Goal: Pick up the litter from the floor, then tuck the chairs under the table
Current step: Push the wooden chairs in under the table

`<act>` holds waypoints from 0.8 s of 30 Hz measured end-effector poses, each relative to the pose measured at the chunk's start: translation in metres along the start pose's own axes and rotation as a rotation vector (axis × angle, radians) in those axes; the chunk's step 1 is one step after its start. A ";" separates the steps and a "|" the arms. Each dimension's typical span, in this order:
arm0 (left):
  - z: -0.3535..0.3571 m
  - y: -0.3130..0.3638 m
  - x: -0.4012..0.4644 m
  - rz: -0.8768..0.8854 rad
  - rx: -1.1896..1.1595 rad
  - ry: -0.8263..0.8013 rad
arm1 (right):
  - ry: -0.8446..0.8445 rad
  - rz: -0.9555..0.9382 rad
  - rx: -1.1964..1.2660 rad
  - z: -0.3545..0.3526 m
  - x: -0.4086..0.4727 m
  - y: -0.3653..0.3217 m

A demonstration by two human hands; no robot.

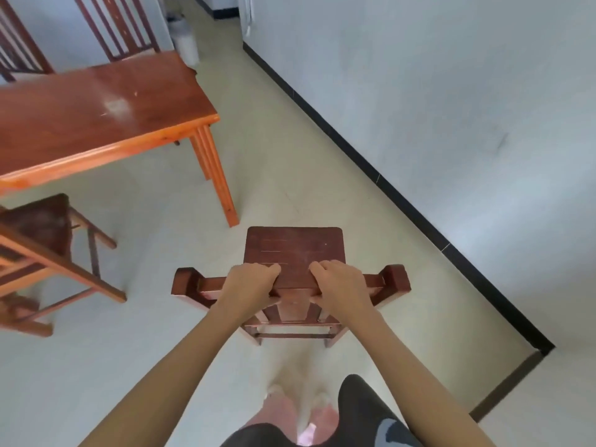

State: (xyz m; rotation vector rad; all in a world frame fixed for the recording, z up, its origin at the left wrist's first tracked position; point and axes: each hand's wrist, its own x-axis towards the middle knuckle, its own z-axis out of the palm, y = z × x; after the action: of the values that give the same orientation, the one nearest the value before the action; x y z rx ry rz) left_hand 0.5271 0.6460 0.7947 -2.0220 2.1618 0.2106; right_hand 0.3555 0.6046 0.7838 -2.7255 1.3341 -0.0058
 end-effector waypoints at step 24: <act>0.010 -0.023 -0.016 0.097 0.078 -0.048 | 0.287 -0.200 -0.050 0.023 0.005 0.001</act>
State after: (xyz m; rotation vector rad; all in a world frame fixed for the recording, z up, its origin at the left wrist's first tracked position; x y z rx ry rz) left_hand 0.5515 0.6625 0.7885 -1.8541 2.2046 0.1829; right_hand 0.3585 0.6022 0.7610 -2.9764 1.1243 -0.3994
